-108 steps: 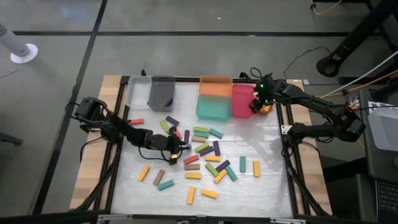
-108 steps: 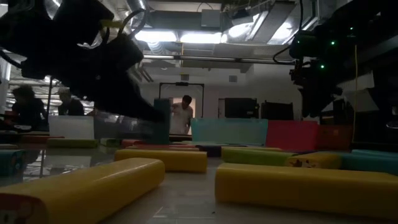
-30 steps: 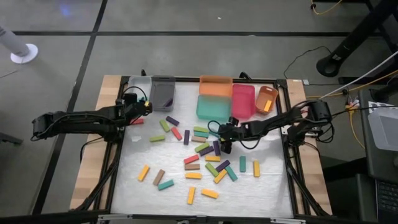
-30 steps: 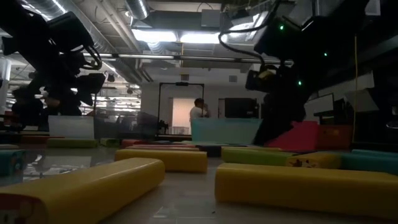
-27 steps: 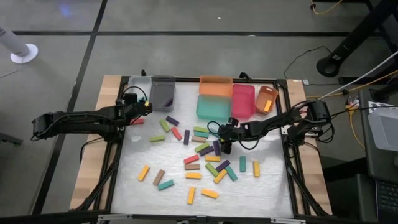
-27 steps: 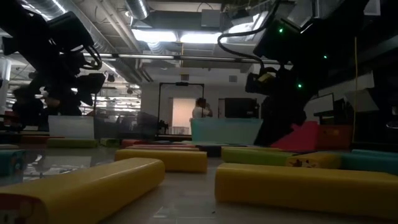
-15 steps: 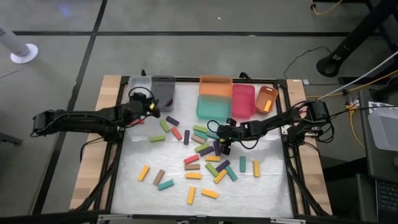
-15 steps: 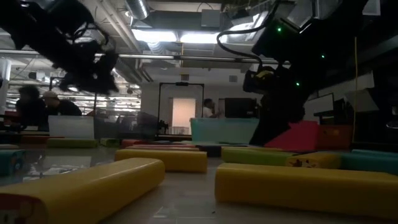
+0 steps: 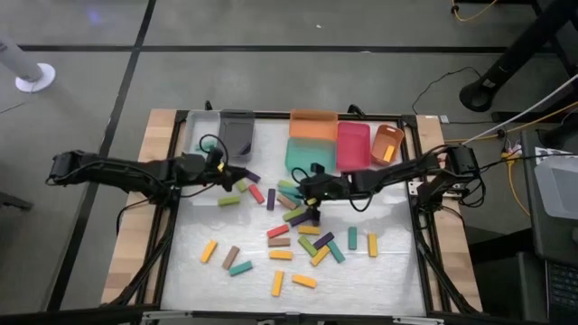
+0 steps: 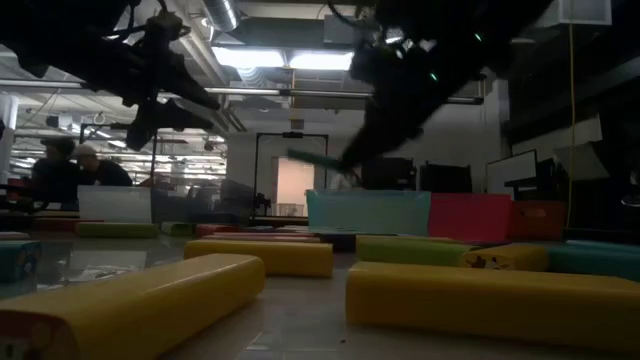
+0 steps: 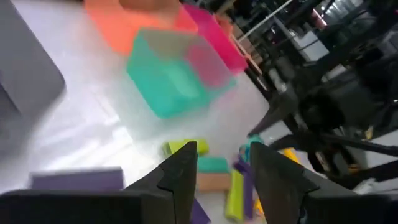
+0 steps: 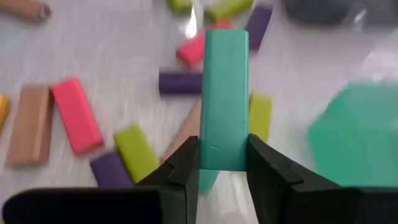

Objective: Sort blocks
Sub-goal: Put the light blue block into the transparent bin

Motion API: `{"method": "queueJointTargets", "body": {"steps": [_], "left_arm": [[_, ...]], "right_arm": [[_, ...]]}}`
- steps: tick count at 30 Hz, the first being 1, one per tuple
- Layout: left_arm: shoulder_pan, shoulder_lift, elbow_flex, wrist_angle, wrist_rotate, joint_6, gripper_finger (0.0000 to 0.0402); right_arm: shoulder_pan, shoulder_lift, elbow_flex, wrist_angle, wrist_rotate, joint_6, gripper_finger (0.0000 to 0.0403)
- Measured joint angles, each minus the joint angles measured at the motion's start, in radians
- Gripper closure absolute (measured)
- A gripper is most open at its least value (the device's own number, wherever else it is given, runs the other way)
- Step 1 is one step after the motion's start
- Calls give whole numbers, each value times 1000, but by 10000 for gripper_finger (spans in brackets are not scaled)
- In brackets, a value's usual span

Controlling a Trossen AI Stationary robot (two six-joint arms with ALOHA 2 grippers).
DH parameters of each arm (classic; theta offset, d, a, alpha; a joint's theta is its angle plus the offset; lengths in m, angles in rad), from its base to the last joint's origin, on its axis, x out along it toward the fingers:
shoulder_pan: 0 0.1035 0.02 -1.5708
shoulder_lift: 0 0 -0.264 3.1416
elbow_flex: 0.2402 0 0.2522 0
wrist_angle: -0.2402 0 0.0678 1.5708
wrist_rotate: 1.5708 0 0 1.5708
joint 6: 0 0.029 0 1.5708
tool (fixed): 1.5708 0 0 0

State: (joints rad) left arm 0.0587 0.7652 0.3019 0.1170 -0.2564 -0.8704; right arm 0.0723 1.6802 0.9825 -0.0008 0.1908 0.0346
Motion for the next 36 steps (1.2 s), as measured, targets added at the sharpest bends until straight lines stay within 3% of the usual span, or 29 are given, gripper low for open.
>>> {"method": "queueJointTargets", "body": {"steps": [6, 15, 24, 36], "left_arm": [[-54, 59, 0, 25, 0, -96, 265], [-92, 202, 0, 335, -1, -95, 265], [-101, 320, 0, 540, -1, -103, 265], [-121, 344, 0, 585, -1, -147, 265]], "right_arm": [[0, 0, 98, 1, 12, -110, 293], [0, -1, 162, 1, 21, -200, 289], [-1, -1, 162, -2, 37, -201, 288], [-1, -1, 163, -20, 72, -200, 288]]}}
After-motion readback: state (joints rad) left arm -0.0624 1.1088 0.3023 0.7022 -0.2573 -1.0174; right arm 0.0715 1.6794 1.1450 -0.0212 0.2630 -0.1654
